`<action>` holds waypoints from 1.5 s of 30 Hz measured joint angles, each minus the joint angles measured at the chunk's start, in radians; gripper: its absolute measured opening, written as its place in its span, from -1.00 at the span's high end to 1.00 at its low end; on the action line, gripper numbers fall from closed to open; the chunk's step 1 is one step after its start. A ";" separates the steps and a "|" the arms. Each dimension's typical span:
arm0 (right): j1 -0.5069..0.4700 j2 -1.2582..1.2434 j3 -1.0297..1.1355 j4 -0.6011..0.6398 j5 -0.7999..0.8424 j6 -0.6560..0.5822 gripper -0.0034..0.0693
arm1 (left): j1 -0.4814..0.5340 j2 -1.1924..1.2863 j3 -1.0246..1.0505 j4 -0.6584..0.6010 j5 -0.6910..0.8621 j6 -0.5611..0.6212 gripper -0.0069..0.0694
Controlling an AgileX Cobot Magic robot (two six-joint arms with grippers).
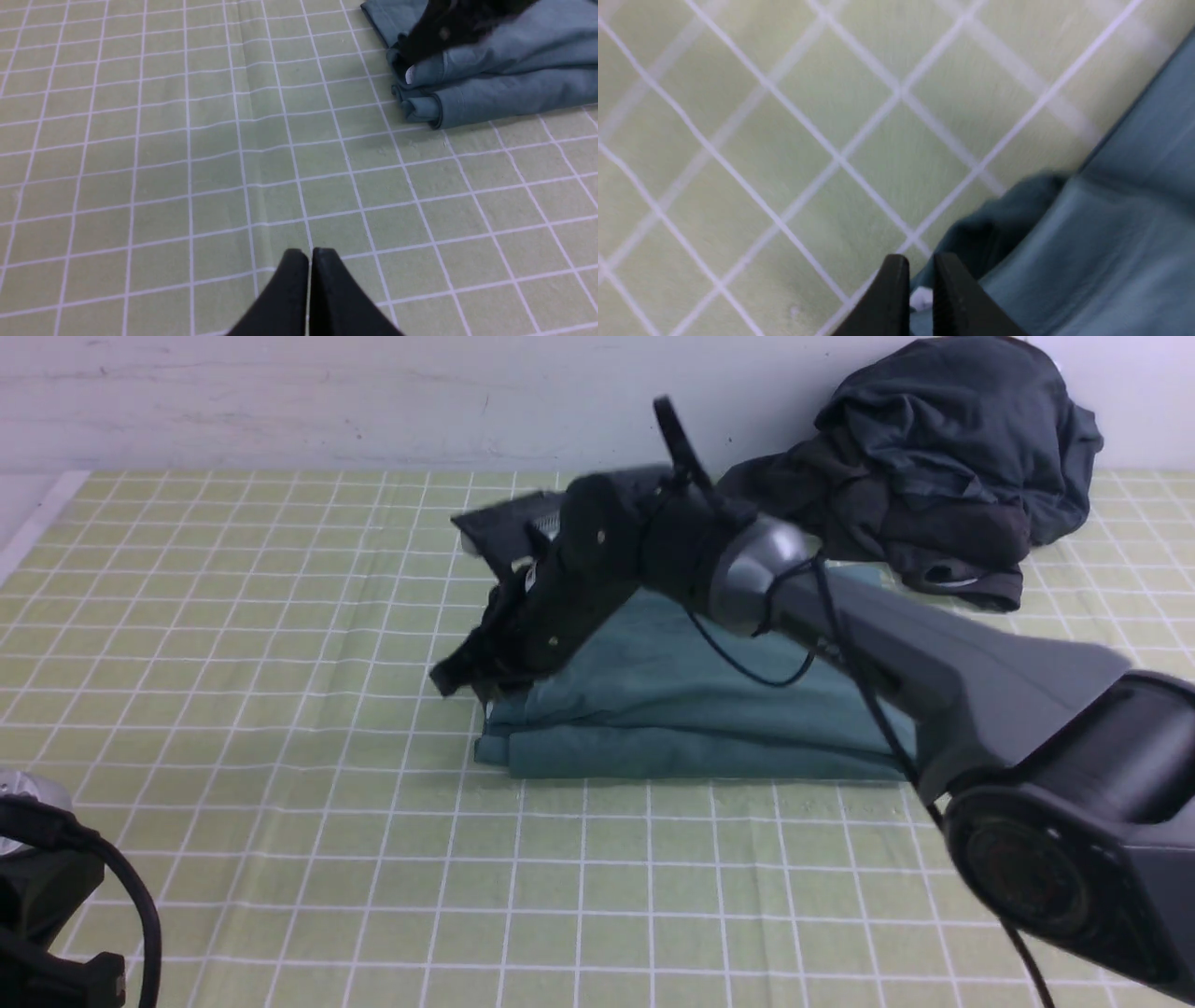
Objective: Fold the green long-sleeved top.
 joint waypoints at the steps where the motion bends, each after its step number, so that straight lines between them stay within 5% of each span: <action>1: -0.005 -0.025 -0.033 -0.021 0.020 -0.013 0.72 | 0.000 0.000 0.000 0.000 0.000 0.000 0.83; 7: -0.035 -0.241 -0.231 -0.160 0.181 -0.104 0.72 | 0.000 0.000 0.000 0.000 -0.002 0.000 0.83; 12: -0.151 -0.483 -0.259 -0.188 0.230 -0.107 0.72 | 0.000 0.000 0.000 0.000 -0.002 0.000 0.83; 20: -0.375 -0.824 0.048 -0.156 0.191 -0.066 0.72 | 0.000 0.000 0.000 0.000 -0.002 0.000 0.83; 28: -0.403 -1.209 0.826 -0.134 -0.386 -0.119 0.86 | 0.000 0.000 0.000 0.000 -0.002 0.000 0.83; 35: -0.403 -1.496 1.574 -0.126 -1.362 -0.098 0.94 | 0.000 0.000 0.000 0.000 -0.003 0.000 0.83; 41: -0.403 -1.553 1.772 -0.128 -1.937 -0.035 0.94 | 0.000 0.000 0.000 0.000 -0.003 0.000 0.83; 45: -0.403 -1.557 1.770 -0.140 -1.988 -0.028 0.94 | 0.000 0.000 0.000 0.000 -0.003 0.000 0.83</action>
